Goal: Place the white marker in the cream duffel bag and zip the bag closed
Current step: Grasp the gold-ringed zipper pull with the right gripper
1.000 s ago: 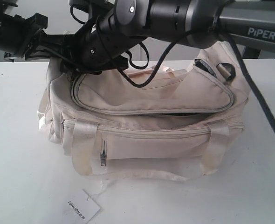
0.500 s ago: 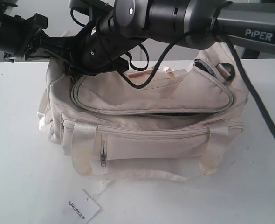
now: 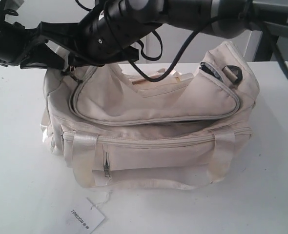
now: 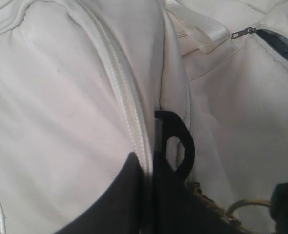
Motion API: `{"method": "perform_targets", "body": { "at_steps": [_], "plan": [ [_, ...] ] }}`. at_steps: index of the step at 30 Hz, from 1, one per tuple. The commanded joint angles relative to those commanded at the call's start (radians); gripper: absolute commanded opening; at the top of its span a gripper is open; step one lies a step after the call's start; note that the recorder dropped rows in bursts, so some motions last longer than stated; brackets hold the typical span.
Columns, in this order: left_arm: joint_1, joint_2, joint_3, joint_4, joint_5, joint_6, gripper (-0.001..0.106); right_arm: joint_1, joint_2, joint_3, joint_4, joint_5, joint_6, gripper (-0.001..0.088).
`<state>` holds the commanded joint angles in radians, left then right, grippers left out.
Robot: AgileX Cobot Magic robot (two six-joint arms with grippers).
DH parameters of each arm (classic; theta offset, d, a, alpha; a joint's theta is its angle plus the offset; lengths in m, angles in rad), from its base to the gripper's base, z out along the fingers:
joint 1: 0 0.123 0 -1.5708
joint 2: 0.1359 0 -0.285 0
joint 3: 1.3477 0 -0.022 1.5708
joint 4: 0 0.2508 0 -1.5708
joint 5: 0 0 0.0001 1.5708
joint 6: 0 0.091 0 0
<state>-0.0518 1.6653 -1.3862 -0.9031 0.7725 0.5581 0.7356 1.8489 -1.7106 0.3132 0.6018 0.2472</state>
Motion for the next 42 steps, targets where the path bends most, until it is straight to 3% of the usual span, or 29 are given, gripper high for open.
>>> {"method": "perform_targets", "body": {
  "at_steps": [17, 31, 42],
  "plan": [
    [0.0, 0.0, 0.0, 0.0, 0.002, -0.004, 0.0, 0.002, 0.034, 0.0, -0.003, 0.243, -0.07, 0.0],
    [0.0, 0.0, 0.0, -0.005, 0.002, -0.004, 0.0, 0.002, 0.06, 0.0, 0.152, 0.297, -0.166, 0.0],
    [0.0, 0.0, 0.0, -0.007, 0.002, -0.004, 0.0, 0.002, 0.06, 0.0, 0.168, 0.398, -0.219, 0.0]
  ]
}}
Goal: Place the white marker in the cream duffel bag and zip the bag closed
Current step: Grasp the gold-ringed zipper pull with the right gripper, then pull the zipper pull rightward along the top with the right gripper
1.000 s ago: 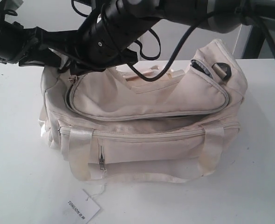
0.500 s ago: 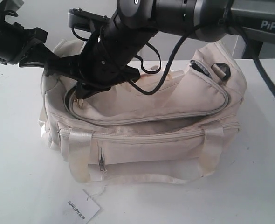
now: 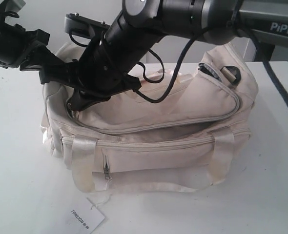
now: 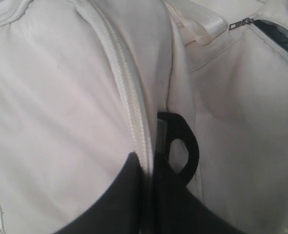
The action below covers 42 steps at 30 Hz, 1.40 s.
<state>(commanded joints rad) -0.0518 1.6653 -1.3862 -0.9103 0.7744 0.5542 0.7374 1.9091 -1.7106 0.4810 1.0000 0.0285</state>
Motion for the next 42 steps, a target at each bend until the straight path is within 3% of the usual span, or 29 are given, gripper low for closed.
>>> {"method": "perform_targets", "body": {
  "at_steps": [11, 19, 24, 26, 31, 33, 42],
  "plan": [
    [0.0, 0.0, 0.0, 0.0, -0.004, 0.0, 0.0, 0.0, 0.0, 0.0, 0.019, 0.072, -0.05, 0.0],
    [0.0, 0.0, 0.0, 0.0, -0.004, 0.0, 0.0, 0.0, -0.024, -0.01, 0.013, 0.022, -0.053, 0.0],
    [0.0, 0.0, 0.0, 0.0, -0.002, 0.0, 0.0, -0.002, -0.063, -0.014, -0.106, -0.039, 0.041, 0.0001],
    [0.0, 0.0, 0.0, 0.0, -0.002, 0.0, 0.0, -0.002, -0.058, -0.012, -0.154, -0.041, 0.085, 0.003],
    [0.0, 0.0, 0.0, 0.0, -0.002, 0.0, 0.0, -0.002, -0.014, -0.012, -0.119, -0.071, 0.089, 0.0248],
    [0.0, 0.0, 0.0, 0.0, -0.002, 0.0, 0.0, -0.002, 0.002, -0.012, -0.117, -0.076, 0.089, 0.0292],
    [0.0, 0.0, 0.0, 0.0, 0.0, 0.0, 0.0, -0.002, 0.027, -0.012, -0.117, -0.114, 0.108, 0.036]
  ]
}}
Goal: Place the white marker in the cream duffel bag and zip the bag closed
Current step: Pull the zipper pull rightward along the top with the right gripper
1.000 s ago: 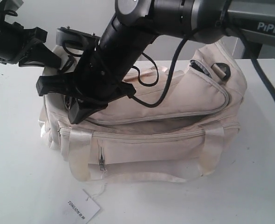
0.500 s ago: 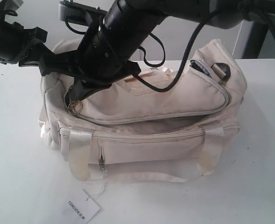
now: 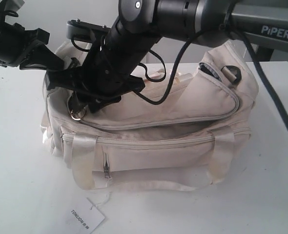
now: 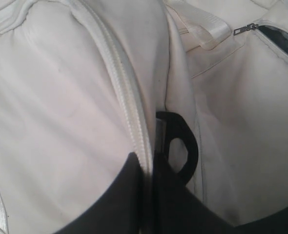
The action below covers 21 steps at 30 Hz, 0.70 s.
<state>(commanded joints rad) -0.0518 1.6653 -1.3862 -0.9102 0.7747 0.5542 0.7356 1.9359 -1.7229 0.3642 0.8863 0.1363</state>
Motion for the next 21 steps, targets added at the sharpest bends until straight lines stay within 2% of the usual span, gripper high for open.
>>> {"method": "perform_targets", "body": {
  "at_steps": [14, 16, 18, 20, 21],
  "plan": [
    [0.0, 0.0, 0.0, 0.0, 0.0, 0.0, 0.0, 0.002, 0.04, 0.002, 0.078, 0.003, -0.002, 0.0374],
    [0.0, 0.0, 0.0, 0.0, 0.0, 0.0, 0.0, 0.002, 0.04, 0.002, 0.081, 0.003, -0.004, 0.0329],
    [0.0, 0.0, 0.0, 0.002, 0.0, 0.0, 0.0, 0.002, 0.039, 0.002, 0.081, 0.003, -0.004, 0.022],
    [0.0, 0.0, 0.0, 0.002, 0.0, 0.0, 0.0, 0.002, 0.034, 0.002, 0.081, 0.001, -0.009, 0.0058],
    [0.0, 0.0, 0.0, 0.007, 0.0, 0.0, 0.0, 0.002, 0.03, 0.002, 0.081, 0.001, -0.015, 0.002]
  ]
}}
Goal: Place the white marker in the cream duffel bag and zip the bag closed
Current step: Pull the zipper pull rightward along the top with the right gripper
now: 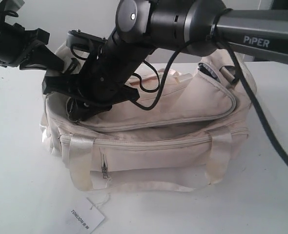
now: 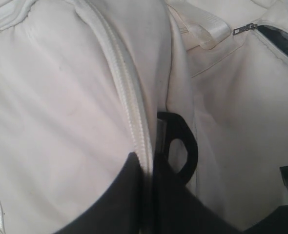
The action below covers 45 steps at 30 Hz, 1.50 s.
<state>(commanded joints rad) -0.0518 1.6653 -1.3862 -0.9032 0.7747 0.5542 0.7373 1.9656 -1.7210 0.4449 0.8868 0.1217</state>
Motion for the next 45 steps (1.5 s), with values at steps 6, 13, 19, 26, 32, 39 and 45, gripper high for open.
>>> {"method": "perform_targets", "body": {
  "at_steps": [6, 13, 19, 26, 32, 39, 45],
  "plan": [
    [0.0, 0.0, 0.0, 0.021, 0.0, 0.0, 0.0, 0.0, -0.071, 0.0, 0.0, -0.004, -0.059, 0.0],
    [0.0, 0.0, 0.0, 0.022, -0.002, 0.0, 0.0, 0.0, -0.102, 0.0, 0.011, 0.027, -0.07, 0.0],
    [0.0, 0.0, 0.0, 0.022, -0.005, 0.0, 0.0, 0.02, -0.089, 0.0, 0.011, 0.083, -0.073, 0.0],
    [0.0, 0.0, 0.0, 0.022, -0.005, 0.0, 0.0, 0.069, -0.05, 0.0, 0.009, 0.095, -0.073, 0.0],
    [0.0, 0.0, 0.0, 0.022, -0.005, 0.0, 0.0, 0.073, -0.05, 0.0, 0.007, 0.128, -0.078, 0.0],
    [0.0, 0.0, 0.0, 0.028, -0.01, 0.0, 0.0, 0.073, -0.05, 0.0, -0.017, 0.204, -0.122, 0.0],
    [0.0, 0.0, 0.0, 0.053, -0.016, 0.0, 0.0, 0.073, -0.05, 0.0, -0.076, 0.271, -0.122, 0.0]
  ]
}}
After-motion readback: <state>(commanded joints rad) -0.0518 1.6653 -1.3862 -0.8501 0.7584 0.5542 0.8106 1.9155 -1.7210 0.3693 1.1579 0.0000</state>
